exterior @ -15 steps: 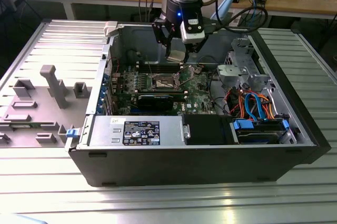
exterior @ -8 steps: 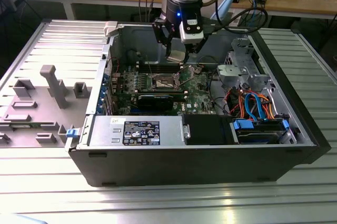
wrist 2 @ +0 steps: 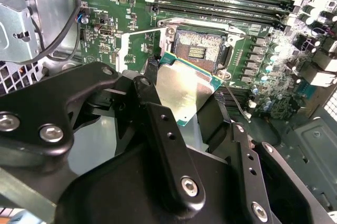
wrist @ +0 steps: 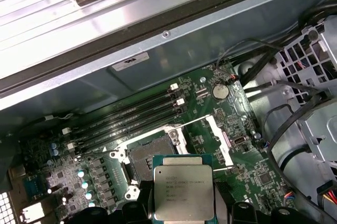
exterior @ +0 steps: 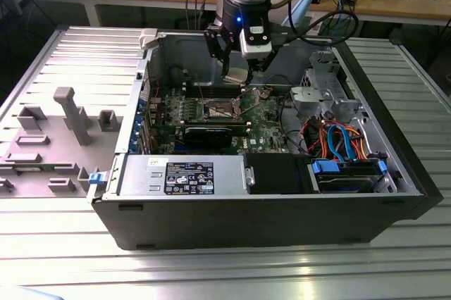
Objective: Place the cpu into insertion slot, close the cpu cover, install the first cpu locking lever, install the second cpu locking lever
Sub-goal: 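Place the cpu into insertion slot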
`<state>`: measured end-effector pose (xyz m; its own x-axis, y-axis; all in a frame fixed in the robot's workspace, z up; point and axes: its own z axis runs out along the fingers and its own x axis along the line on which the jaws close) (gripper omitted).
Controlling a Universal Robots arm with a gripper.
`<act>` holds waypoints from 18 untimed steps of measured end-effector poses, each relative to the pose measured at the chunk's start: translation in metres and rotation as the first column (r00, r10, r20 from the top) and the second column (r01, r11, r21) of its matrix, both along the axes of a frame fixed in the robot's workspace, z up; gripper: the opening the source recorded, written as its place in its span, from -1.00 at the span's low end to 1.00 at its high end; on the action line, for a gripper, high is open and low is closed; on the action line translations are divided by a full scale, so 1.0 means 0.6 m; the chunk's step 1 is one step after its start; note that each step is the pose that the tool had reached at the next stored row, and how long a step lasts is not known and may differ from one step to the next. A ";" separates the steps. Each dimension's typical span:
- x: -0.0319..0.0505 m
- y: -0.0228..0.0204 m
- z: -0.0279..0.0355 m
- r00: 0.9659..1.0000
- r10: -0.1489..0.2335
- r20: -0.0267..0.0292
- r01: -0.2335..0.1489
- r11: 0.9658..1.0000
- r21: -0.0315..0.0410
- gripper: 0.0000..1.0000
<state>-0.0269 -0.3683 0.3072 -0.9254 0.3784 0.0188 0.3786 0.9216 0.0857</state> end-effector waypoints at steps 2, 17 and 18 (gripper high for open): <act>0.000 0.0000 0.000 1.000 -0.003 0.000 0.003 1.000 0.000 0.09; 0.000 0.0000 -0.001 0.999 -0.035 0.000 0.035 0.999 -0.001 0.09; 0.000 0.0000 -0.001 0.999 -0.038 0.000 0.038 0.999 -0.001 0.09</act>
